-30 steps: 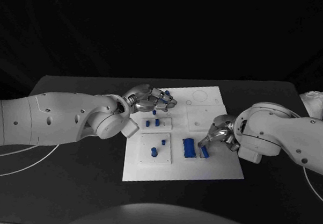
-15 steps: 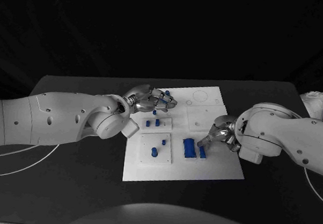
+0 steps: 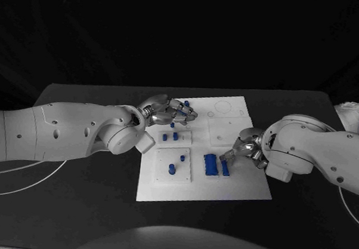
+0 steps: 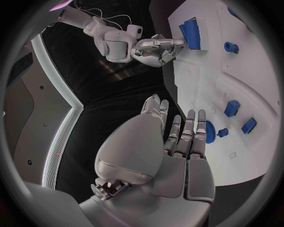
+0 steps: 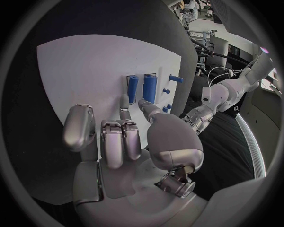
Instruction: Assemble the parts on the task board
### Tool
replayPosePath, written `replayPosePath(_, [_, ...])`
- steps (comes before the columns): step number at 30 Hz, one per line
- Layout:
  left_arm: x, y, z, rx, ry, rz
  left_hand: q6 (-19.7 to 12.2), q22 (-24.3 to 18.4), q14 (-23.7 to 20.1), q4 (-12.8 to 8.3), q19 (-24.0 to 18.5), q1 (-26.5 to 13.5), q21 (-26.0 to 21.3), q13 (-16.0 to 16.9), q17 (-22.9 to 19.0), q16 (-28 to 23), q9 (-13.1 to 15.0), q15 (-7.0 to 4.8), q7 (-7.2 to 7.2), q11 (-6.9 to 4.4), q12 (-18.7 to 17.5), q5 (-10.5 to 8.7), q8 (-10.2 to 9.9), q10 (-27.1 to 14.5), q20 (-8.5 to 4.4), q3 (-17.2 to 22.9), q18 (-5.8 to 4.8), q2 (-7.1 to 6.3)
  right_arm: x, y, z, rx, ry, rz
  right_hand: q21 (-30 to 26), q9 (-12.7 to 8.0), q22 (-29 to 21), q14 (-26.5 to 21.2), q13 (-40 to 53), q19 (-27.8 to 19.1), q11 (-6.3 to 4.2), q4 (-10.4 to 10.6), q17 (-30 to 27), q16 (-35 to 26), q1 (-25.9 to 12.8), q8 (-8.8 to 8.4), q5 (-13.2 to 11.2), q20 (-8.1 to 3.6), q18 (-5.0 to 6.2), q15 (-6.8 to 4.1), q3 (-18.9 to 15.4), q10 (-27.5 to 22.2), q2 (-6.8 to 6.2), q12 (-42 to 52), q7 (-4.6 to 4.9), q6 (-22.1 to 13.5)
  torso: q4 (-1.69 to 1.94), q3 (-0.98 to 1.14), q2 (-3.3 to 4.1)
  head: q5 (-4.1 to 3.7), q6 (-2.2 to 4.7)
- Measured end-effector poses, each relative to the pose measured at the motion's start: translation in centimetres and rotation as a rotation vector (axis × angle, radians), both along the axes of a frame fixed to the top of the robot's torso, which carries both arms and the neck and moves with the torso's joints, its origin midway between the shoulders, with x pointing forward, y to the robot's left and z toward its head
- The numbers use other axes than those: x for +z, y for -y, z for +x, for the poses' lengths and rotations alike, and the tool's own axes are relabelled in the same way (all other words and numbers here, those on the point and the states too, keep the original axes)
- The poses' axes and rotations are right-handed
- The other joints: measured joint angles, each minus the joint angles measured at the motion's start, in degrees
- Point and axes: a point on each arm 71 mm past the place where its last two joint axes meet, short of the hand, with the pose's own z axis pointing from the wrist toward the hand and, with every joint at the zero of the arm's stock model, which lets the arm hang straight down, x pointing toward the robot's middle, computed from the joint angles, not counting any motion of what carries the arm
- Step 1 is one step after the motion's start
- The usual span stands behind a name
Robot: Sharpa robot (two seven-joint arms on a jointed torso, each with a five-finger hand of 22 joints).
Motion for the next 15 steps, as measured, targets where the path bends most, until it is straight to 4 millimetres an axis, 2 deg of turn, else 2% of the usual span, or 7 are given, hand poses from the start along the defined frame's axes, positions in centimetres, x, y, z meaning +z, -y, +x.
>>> replayPosePath(6, [0.0, 0.0, 0.0, -0.002, -0.002, 0.0, 0.0, 0.0, 0.0, 0.0, 0.0, 0.0, 0.0, 0.0, 0.0, 0.0, 0.0, 0.0, 0.0, 0.0, 0.0, 0.0, 0.0, 0.0, 0.0, 0.0, 0.0, 0.0, 0.0, 0.4, -0.2, -0.009, 0.0, 0.008, -0.23, -0.04, 0.0, -0.09, 0.0, 0.0, 0.0, 1.73, 0.0, 0.0, -1.79, -0.22, -5.43, 0.0, 0.0, 0.09, -2.21, 0.0, -1.87, 0.0, 0.0, 0.0, 0.0, -0.01, 0.02, 0.01, 0.0])
replayPosePath(9, [0.0, 0.1, 0.0, -0.004, -0.003, -0.001, 0.0, 0.0, 0.0, 0.0, 0.0, 0.0, 0.2, 0.0, 0.0, 0.0, 0.0, 0.0, 0.0, 0.0, 0.0, 0.22, 0.0, 0.0, 0.0, 0.0, 0.0, 0.0, 0.1, 0.9, -0.5, -0.023, 0.005, 0.019, -0.23, -0.04, 0.0, -0.22, 0.0, 0.0, 0.0, 3.29, -0.01, 0.0, -3.25, -0.22, -7.36, 0.0, 0.0, 0.22, -3.76, 0.0, -1.75, 0.0, 0.0, 0.0, 0.03, 0.01, 0.02, -0.05, 0.0])
replayPosePath(11, [0.0, 0.1, -0.1, -0.004, -0.003, -0.001, 0.0, 0.0, 0.0, 0.0, 0.0, 0.0, 0.24, 0.01, 0.0, 0.0, 0.0, 0.0, 0.0, 0.0, 0.0, 0.24, 0.0, 0.0, 0.0, 0.0, 0.0, 0.0, 0.2, 1.4, -0.8, -0.035, 0.01, 0.034, -0.23, -0.04, 0.0, -0.22, 0.0, 0.0, 0.01, 3.67, -0.01, 0.0, -3.5, -0.22, -7.44, 0.0, 0.0, 0.22, -4.14, -0.01, -1.62, 0.0, 0.0, 0.0, 0.04, 0.02, 0.03, -0.08, 0.0])
replayPosePath(12, [0.0, 0.1, -0.1, -0.005, -0.003, -0.002, 0.0, 0.0, 0.0, 0.0, 0.0, 0.0, 0.24, 0.0, 0.0, 0.0, 0.0, 0.0, 0.0, 0.0, 0.0, 0.24, 0.0, 0.0, 0.0, 0.0, 0.0, 0.0, 0.3, 1.8, -1.0, -0.044, 0.016, 0.047, -0.16, -0.04, 0.0, -0.22, 0.0, 0.0, 0.16, 3.68, -0.01, 0.0, -3.5, -0.46, -6.7, 0.0, 0.0, 0.21, -4.46, -0.16, -1.62, 0.0, 0.24, -0.25, 0.05, 0.03, 0.03, -0.08, 0.0])
replayPosePath(13, [0.0, 0.0, -0.2, -0.005, -0.003, -0.002, 0.0, 0.0, 0.0, 0.0, 0.0, 0.0, 0.24, 0.01, 0.0, 0.0, 0.0, 0.0, 0.0, 0.0, 0.0, 0.24, 0.0, 0.0, 0.0, 0.0, 0.0, 0.0, 0.5, 2.2, -1.3, -0.05, 0.022, 0.06, 0.12, -0.04, 0.0, -0.22, 0.0, 0.0, 0.22, 3.74, -0.01, 0.0, -3.48, -0.81, -4.86, 0.0, -0.01, 0.21, -4.52, -0.22, -1.6, 0.0, 0.47, -0.92, 0.06, 0.03, 0.03, 0.01, 0.0])
replayPosePath(14, [0.0, 0.0, -0.2, -0.005, -0.003, -0.003, 0.0, 0.0, 0.0, 0.0, 0.0, 0.0, 0.24, 0.01, 0.0, 0.0, 0.0, 0.0, 0.0, 0.0, 0.0, 0.24, 0.0, 0.0, 0.0, 0.0, 0.0, 0.0, 0.6, 2.6, -1.6, -0.056, 0.029, 0.075, 0.61, -0.07, 0.0, -0.22, 0.0, 0.05, 0.35, 3.47, -0.01, 0.0, -2.58, -1.12, -1.54, 0.04, 0.0, 0.21, -4.42, -0.08, -1.3, 0.0, 0.64, -1.68, 0.07, 0.03, 0.03, 0.07, 0.0])
replayPosePath(15, [0.1, 0.0, -0.3, -0.006, -0.003, -0.004, 0.0, 0.0, 0.0, 0.0, 0.03, 0.0, 0.24, 0.01, 0.0, 0.0, 0.0, 0.0, 0.0, 0.0, 0.0, 0.24, 0.0, 0.0, 0.03, 0.0, 0.0, 0.0, 0.8, 3.1, -1.9, -0.064, 0.042, 0.098, 1.3, -0.15, 0.0, -0.07, 0.0, 0.25, 0.67, 2.85, -0.01, 0.0, -1.2, -1.21, 3.37, 0.24, 0.0, 0.36, -3.94, -0.08, -1.23, 0.0, 0.79, -2.27, 0.07, 0.03, 0.04, 0.16, 0.0])
